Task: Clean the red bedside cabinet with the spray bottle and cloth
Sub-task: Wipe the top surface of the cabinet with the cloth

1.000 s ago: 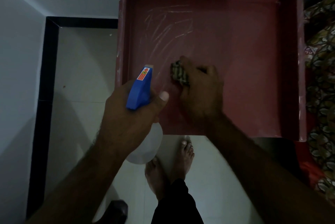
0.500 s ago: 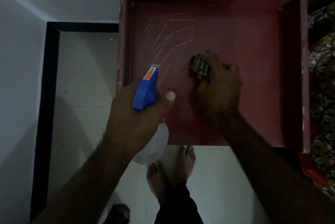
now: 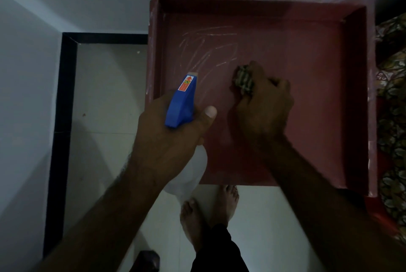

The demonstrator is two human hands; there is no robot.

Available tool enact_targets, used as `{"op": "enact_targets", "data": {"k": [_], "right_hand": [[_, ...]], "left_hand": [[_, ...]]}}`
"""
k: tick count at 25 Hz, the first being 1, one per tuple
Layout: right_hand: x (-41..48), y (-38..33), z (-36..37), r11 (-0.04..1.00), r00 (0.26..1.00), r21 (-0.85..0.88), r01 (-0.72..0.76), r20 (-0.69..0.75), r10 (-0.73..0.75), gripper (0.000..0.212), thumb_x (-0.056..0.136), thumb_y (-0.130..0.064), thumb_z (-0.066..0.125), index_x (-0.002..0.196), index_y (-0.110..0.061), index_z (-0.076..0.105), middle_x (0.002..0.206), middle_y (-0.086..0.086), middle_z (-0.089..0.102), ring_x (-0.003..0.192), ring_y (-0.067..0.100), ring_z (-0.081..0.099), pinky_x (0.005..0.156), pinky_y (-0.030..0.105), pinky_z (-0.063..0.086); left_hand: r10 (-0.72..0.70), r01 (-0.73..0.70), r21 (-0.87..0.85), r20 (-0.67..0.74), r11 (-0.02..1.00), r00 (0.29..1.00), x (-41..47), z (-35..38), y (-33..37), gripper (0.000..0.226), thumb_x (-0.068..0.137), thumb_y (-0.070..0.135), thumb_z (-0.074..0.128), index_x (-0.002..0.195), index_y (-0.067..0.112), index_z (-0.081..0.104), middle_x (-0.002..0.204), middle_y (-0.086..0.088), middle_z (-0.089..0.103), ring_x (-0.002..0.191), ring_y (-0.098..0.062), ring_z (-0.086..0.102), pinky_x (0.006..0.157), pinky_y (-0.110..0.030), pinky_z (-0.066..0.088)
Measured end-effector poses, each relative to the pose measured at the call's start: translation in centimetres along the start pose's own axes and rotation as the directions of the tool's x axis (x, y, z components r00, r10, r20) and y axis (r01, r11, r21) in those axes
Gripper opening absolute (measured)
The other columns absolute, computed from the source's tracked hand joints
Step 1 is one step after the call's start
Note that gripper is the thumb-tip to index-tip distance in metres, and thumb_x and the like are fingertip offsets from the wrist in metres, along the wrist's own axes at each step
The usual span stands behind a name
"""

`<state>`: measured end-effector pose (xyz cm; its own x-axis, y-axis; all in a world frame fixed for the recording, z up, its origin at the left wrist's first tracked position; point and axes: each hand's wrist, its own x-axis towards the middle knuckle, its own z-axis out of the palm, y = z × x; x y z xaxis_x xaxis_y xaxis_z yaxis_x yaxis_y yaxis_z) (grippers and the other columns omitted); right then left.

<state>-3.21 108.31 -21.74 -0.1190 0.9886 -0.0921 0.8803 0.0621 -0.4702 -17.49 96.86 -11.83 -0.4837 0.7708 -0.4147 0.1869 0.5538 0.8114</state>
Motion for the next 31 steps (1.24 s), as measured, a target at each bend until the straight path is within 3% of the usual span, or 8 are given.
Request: {"op": "enact_targets", "data": {"k": [4,9,14,19,24,28,29,31], "right_hand": [[-2.2,-1.8,0.4,0.946,0.940,0.078,0.313,0.117,-0.321,0.071,0.077,-0.004,0.071,0.144,-0.020,0.059,0.118,0.017,0.069,0.111,0.044,0.059,0.090,0.057,0.052],[1.5,0.4,-0.6,1.000,1.000,0.029,0.000,0.001,0.000,0.073,0.083,-0.012,0.066,0.150,-0.037,0.049,0.120,0.017,0.059,0.109,0.040,0.058,0.100,0.044,0.050],[-0.9,-0.7,0.1,0.934,0.928,0.063,0.353,0.102,-0.358,0.072,0.074,-0.001,0.067,0.143,-0.020,0.059,0.115,0.017,0.069,0.107,0.043,0.061,0.089,0.054,0.054],[2.3,0.9,-0.5,0.999,1.000,0.049,-0.019,0.007,0.018,0.071,0.084,-0.015,0.066,0.149,-0.038,0.049,0.120,0.018,0.059,0.106,0.040,0.060,0.098,0.041,0.052],[0.8,-2.1,0.5,0.971,0.971,0.070,0.227,0.060,-0.231,0.075,0.077,-0.003,0.067,0.147,-0.026,0.055,0.117,0.017,0.065,0.107,0.041,0.061,0.092,0.046,0.053],[3.0,-1.2,0.5,0.992,0.995,0.081,-0.102,0.020,0.100,0.081,0.080,-0.010,0.062,0.153,-0.040,0.043,0.124,0.014,0.056,0.109,0.036,0.057,0.103,0.044,0.048],[2.8,-1.7,0.8,0.996,0.998,0.065,-0.060,0.040,0.058,0.080,0.081,-0.011,0.063,0.153,-0.041,0.043,0.127,0.013,0.056,0.111,0.036,0.057,0.102,0.044,0.049],[1.6,-3.1,1.2,0.981,0.979,0.024,0.192,0.070,-0.193,0.077,0.079,-0.009,0.071,0.150,-0.030,0.051,0.125,0.012,0.066,0.112,0.038,0.058,0.094,0.047,0.051]], "left_hand": [[-0.028,0.027,-0.036,-0.012,0.999,1.000,0.2,-0.1,0.7,0.032,0.085,0.038,0.072,0.087,0.007,0.063,0.069,-0.004,0.069,0.062,-0.007,0.069,0.059,-0.007,0.049],[0.009,-0.009,0.012,-0.022,1.000,1.000,0.6,0.0,0.7,0.033,0.087,0.040,0.071,0.084,0.008,0.064,0.066,-0.003,0.070,0.062,-0.008,0.069,0.062,-0.008,0.051],[-0.008,0.007,-0.006,-0.028,1.000,1.000,1.0,0.2,0.6,0.028,0.088,0.039,0.071,0.081,0.013,0.064,0.069,0.001,0.071,0.062,-0.006,0.068,0.061,-0.005,0.048],[-0.008,0.008,0.021,0.010,1.000,1.000,1.7,-0.1,0.7,0.029,0.087,0.040,0.071,0.078,0.014,0.064,0.070,0.007,0.070,0.060,-0.003,0.066,0.060,-0.004,0.046],[-0.001,0.002,-0.008,0.053,1.000,0.999,3.1,-0.5,1.4,0.029,0.088,0.040,0.071,0.080,0.012,0.066,0.067,-0.004,0.071,0.062,-0.011,0.068,0.062,-0.011,0.052],[0.038,-0.039,0.014,0.080,0.999,0.996,4.3,-0.8,1.7,0.032,0.088,0.040,0.070,0.080,0.010,0.065,0.067,-0.003,0.071,0.062,-0.009,0.069,0.062,-0.009,0.051],[0.038,-0.040,0.022,0.086,0.999,0.996,4.5,-0.8,1.7,0.032,0.088,0.040,0.071,0.079,0.010,0.065,0.067,-0.002,0.071,0.061,-0.008,0.068,0.061,-0.008,0.050],[0.041,-0.042,0.014,0.091,0.999,0.995,4.9,-1.0,2.0,0.029,0.088,0.037,0.072,0.079,0.010,0.064,0.066,0.001,0.070,0.059,-0.006,0.067,0.058,-0.007,0.048]]}}
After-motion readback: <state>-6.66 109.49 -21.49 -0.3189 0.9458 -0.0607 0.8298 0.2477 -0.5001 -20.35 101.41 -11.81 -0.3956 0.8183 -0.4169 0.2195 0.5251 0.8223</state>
